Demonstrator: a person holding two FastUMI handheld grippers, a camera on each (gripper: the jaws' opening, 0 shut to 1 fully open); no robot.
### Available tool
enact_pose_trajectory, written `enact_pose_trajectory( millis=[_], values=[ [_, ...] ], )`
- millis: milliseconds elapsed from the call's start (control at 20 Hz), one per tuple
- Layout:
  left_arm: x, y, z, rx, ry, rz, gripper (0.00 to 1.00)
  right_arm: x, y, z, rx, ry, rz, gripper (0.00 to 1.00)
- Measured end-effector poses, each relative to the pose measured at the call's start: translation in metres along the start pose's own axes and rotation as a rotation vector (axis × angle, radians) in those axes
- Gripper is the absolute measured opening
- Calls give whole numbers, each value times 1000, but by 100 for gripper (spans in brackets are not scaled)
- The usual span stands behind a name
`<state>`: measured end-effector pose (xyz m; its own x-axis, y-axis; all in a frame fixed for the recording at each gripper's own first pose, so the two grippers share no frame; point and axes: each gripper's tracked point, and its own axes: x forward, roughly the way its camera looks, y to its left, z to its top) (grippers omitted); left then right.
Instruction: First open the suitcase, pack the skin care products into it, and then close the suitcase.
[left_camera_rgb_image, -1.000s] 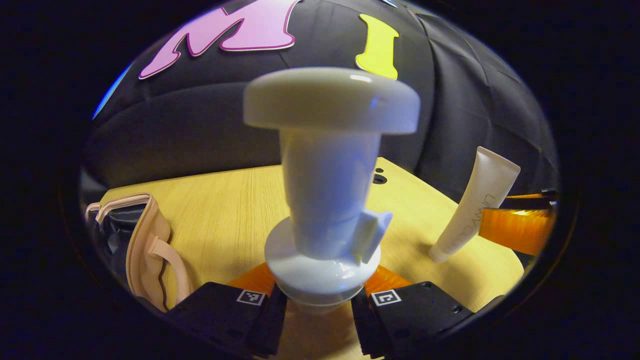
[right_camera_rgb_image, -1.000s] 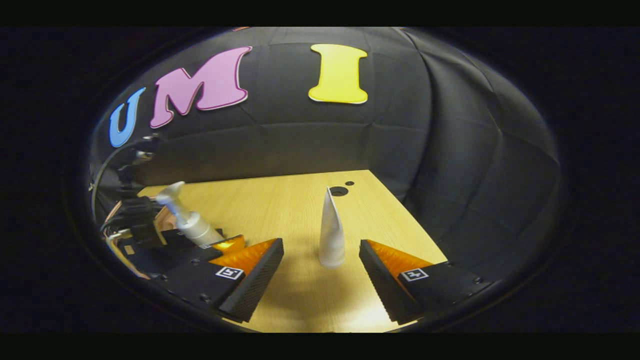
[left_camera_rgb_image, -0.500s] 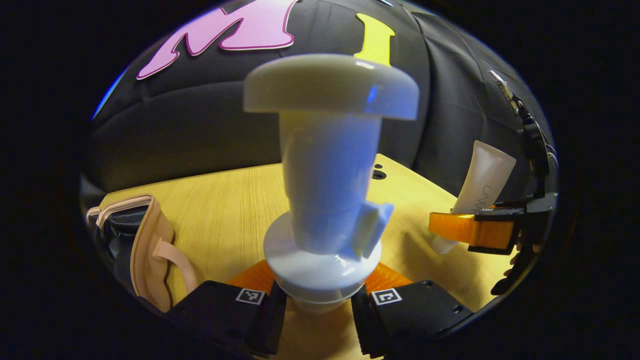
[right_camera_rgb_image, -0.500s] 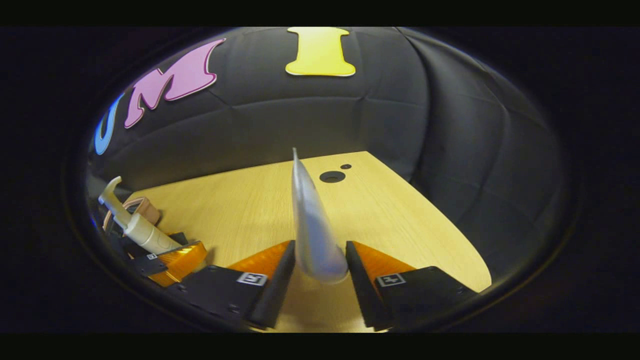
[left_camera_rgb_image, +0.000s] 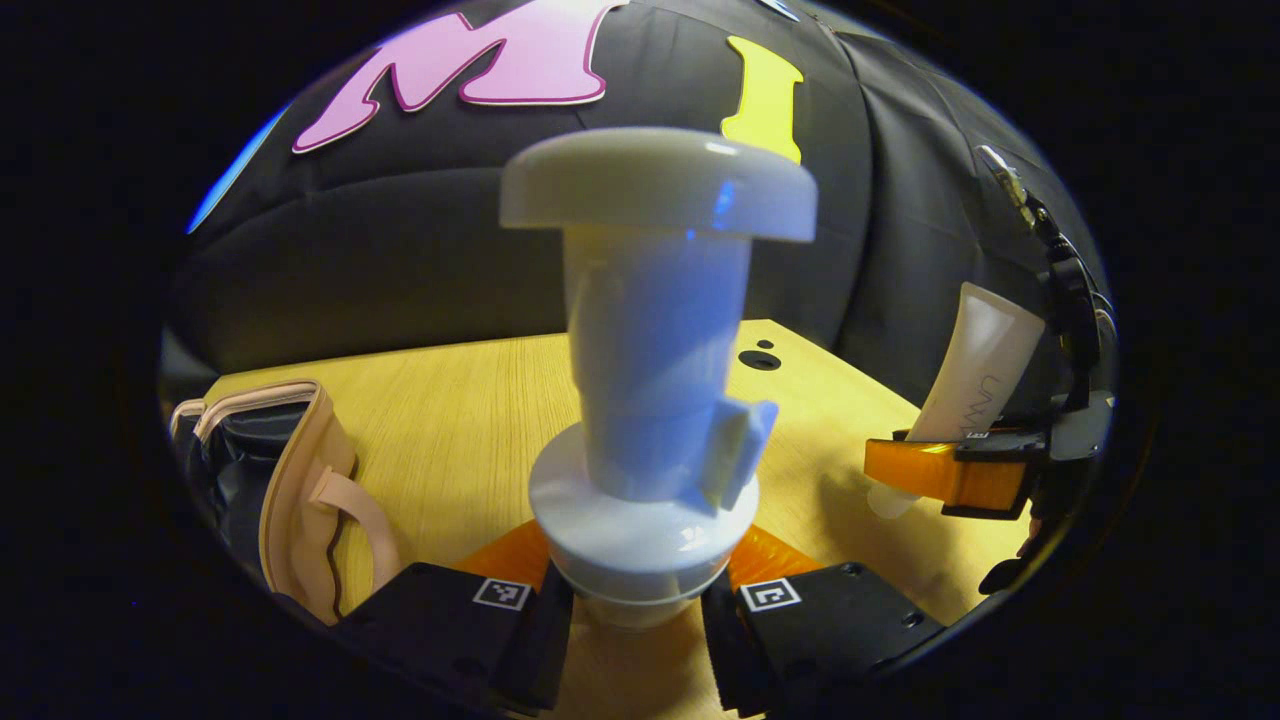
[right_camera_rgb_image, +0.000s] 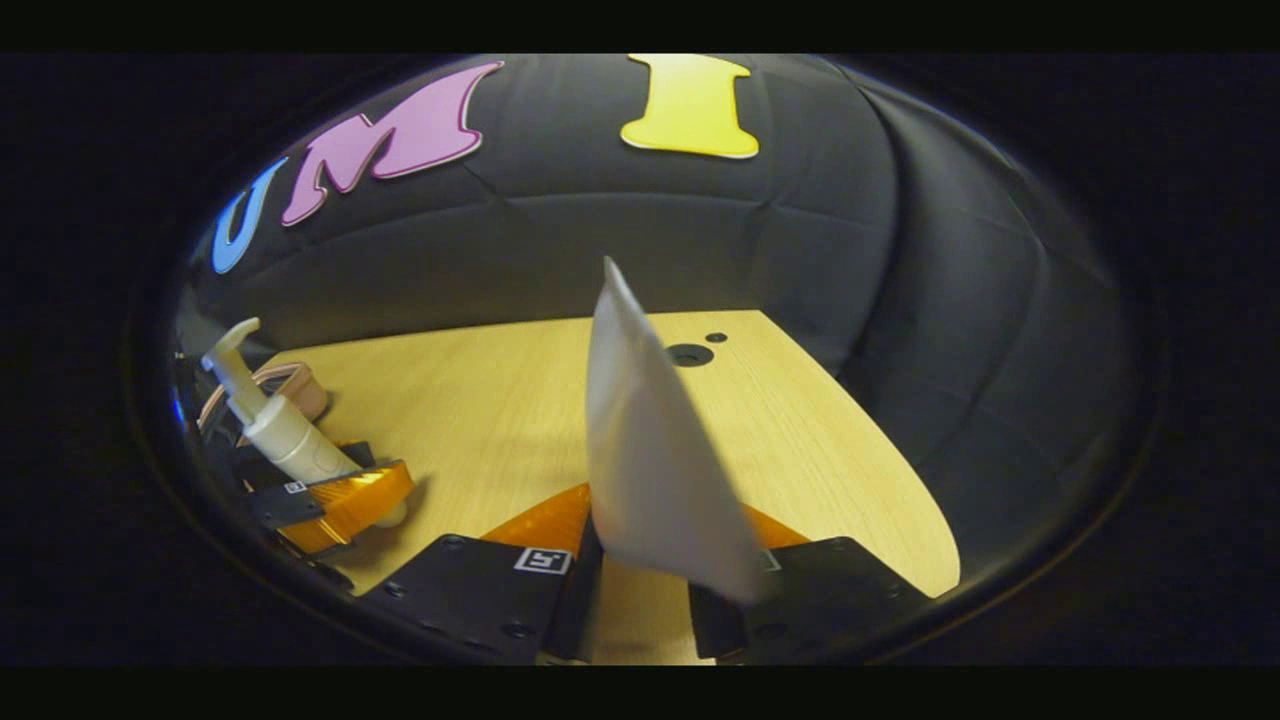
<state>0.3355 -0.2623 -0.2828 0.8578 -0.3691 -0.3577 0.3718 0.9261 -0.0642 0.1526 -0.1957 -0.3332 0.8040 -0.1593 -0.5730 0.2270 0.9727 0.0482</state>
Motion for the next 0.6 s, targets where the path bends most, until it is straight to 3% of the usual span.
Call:
enact_pose_trajectory(
  millis=[350,400,600],
  values=[
    [-70,27,47,-52,-71,41,59,-60,43,40,-76,-84,89,34],
    [-89,36,59,-60,-86,55,63,-71,55,47,-89,-98,110,34],
    [-163,91,80,-104,-79,141,59,-102,110,71,-115,-144,207,34]
  ],
)
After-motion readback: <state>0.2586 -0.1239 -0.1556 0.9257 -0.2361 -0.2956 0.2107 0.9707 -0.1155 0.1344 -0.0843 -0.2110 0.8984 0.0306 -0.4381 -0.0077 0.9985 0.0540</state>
